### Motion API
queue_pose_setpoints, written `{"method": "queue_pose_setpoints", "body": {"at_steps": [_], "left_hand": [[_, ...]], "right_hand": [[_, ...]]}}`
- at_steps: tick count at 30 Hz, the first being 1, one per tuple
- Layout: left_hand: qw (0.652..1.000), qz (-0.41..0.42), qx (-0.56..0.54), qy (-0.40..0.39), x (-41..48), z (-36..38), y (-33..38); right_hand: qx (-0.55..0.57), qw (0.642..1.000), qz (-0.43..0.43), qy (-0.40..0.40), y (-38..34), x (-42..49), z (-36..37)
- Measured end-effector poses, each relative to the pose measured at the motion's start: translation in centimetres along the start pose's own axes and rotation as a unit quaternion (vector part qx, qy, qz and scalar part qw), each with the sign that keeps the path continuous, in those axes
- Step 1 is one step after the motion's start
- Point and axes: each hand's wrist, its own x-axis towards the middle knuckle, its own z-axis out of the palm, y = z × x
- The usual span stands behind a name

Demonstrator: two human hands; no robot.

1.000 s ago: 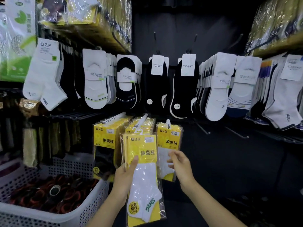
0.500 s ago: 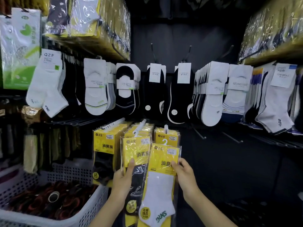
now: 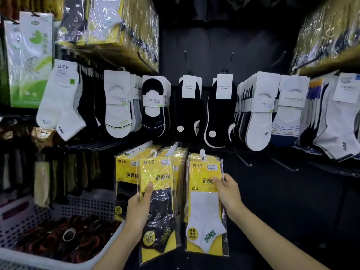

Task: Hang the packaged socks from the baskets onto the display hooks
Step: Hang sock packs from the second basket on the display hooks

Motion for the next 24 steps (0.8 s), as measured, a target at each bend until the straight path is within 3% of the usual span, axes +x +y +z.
{"method": "queue_pose_setpoints", "body": {"at_steps": [18,24], "left_hand": [[0.999,0.002,-0.027,-0.040,0.2,1.0,-0.6],[0.991,0.005,-0.045,-0.126,-0.8,3.1,-1.2]], "right_hand": [[0.028,0.982,0.116,0.144,6.1,2.1,-1.6],[0.038,0.997,0.074,0.000,3.3,-1.3,-0.4]]}}
